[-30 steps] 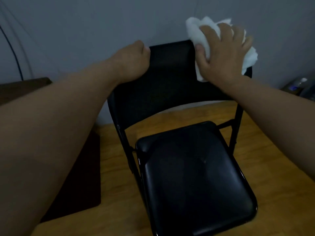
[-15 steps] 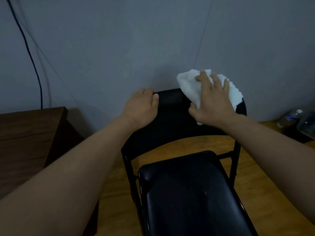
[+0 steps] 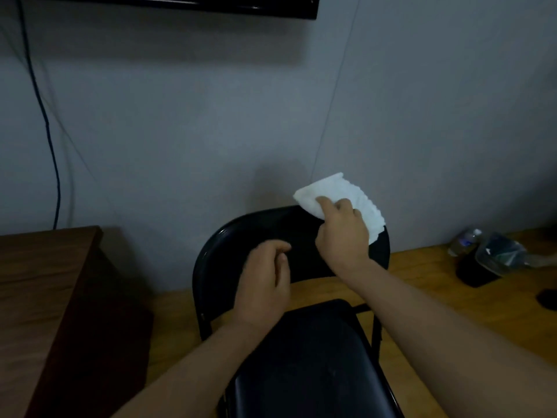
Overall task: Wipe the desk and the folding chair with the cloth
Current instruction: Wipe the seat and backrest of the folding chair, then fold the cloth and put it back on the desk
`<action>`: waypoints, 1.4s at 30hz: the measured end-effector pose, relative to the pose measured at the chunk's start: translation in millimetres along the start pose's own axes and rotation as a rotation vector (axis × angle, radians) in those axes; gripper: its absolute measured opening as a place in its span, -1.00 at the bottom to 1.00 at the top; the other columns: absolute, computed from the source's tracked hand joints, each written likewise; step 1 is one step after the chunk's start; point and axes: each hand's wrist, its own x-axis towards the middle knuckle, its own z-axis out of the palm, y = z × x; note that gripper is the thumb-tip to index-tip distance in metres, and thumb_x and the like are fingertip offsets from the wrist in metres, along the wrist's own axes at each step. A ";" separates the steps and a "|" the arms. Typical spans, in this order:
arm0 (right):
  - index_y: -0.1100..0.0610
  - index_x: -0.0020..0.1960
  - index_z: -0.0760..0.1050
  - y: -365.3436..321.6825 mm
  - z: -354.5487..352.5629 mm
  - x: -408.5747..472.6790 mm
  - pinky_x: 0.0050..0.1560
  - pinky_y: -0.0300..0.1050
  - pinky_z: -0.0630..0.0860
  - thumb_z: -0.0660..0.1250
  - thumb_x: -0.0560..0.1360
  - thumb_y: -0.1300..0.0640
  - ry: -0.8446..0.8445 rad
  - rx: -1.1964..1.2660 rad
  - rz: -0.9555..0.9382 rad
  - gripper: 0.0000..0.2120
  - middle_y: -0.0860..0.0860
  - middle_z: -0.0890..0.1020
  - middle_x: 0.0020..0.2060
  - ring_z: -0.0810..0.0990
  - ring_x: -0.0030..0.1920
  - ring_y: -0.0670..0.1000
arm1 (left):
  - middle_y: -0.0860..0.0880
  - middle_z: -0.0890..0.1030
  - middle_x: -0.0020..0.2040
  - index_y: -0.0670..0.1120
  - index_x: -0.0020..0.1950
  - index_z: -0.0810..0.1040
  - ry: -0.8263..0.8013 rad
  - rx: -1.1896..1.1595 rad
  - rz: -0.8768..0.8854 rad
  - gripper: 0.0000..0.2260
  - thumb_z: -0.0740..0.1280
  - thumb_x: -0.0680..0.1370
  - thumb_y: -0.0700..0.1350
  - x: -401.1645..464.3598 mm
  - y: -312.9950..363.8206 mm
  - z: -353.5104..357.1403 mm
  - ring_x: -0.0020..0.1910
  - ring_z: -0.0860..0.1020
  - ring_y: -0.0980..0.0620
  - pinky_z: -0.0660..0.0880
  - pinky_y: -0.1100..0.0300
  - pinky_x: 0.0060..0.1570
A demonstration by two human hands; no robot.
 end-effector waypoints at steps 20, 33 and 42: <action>0.20 0.24 0.60 -50.1 -239.7 -62.5 0.02 0.21 0.64 0.27 0.16 0.37 -0.761 1.258 0.181 -0.36 0.28 0.67 0.11 0.65 0.16 0.31 | -0.21 0.67 0.16 -0.14 0.30 0.57 -0.176 -0.939 -0.572 -0.60 0.49 0.48 -0.09 -24.5 186.9 -200.4 0.09 0.67 -0.17 0.63 0.04 -0.06; 0.13 0.17 0.68 -202.7 -403.6 -165.6 0.06 0.13 0.70 0.48 0.45 -0.04 -0.691 1.295 -0.302 -0.63 0.10 0.78 0.05 0.75 0.08 0.19 | -0.11 0.68 0.17 -0.08 0.29 0.58 0.124 -0.577 -0.283 -0.57 0.50 0.44 -0.29 -167.2 331.3 -410.3 0.15 0.66 -0.13 0.62 -0.05 0.09; 0.06 0.12 0.67 -357.2 -397.3 -209.7 -0.07 0.14 0.71 0.39 0.47 -0.11 -0.785 1.167 -0.592 -0.67 0.03 0.78 -0.02 0.76 0.00 0.12 | -0.21 0.67 0.15 -0.19 0.21 0.60 0.469 -0.743 -0.436 -0.67 0.49 0.49 -0.10 -257.8 305.4 -511.7 0.10 0.66 -0.13 0.61 0.01 0.07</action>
